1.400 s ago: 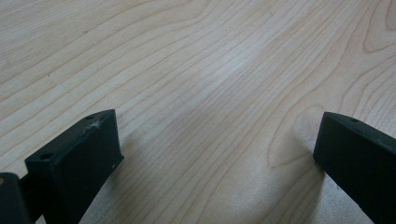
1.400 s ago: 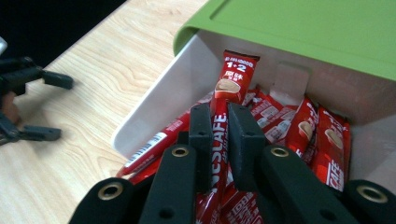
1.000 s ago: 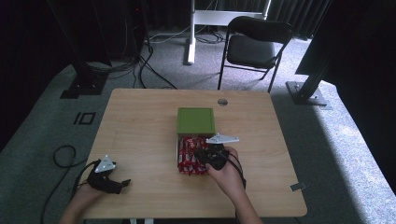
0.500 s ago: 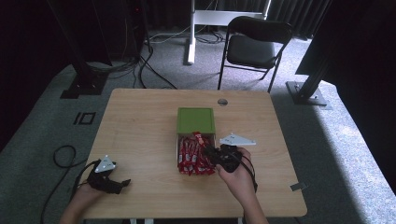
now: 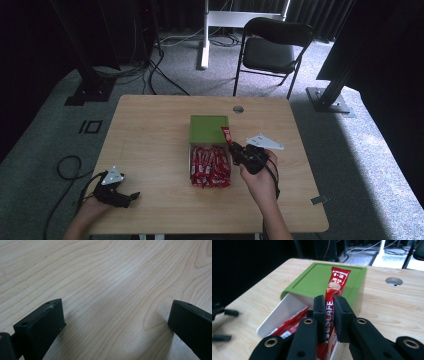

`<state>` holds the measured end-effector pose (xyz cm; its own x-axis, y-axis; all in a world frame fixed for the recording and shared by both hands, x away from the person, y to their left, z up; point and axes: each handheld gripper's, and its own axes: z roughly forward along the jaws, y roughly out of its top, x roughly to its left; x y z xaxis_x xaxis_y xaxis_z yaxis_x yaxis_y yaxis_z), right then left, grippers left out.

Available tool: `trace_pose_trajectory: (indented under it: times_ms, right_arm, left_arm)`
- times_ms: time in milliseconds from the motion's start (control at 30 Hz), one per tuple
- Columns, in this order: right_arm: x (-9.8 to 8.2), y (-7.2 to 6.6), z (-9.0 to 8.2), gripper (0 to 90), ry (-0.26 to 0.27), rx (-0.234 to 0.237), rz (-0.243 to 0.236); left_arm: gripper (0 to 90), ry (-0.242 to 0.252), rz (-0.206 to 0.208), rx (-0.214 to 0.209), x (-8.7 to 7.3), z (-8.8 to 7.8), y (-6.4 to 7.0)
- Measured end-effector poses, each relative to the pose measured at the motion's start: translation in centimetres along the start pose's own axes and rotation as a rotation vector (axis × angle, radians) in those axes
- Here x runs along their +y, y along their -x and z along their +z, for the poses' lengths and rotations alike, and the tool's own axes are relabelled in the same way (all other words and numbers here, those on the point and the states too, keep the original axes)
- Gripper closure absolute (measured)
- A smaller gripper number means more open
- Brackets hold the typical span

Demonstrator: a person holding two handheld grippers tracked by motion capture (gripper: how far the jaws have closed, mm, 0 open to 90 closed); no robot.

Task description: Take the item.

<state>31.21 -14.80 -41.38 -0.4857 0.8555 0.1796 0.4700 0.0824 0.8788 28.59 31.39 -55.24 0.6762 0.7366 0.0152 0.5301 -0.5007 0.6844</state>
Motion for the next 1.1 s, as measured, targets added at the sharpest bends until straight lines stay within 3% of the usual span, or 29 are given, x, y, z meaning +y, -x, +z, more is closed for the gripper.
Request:
trace_pose_trajectory:
  times_ms: [300, 533, 767, 1100]
  right_arm:
    - [-0.7, 1.9, 1.2, 81.0, 0.037, -0.105, 0.035]
    - [-1.7, 3.6, 2.9, 81.0, 0.014, -0.155, 0.058]
    - [-3.2, 5.1, 5.1, 81.0, -0.01, -0.187, 0.088]
    - [-5.2, 6.6, 7.6, 80.9, -0.049, -0.196, 0.154]
  left_arm:
    - [1.5, 0.001, 0.001, 0.001, 0.0, 0.0, 0.0]
    - [1.5, 0.0, 0.0, 0.0, 0.0, 0.0, 0.0]
    - [1.5, 0.0, 0.0, 0.0, 0.0, 0.0, 0.0]
    - [1.5, 0.0, 0.0, 0.0, 0.0, 0.0, 0.0]
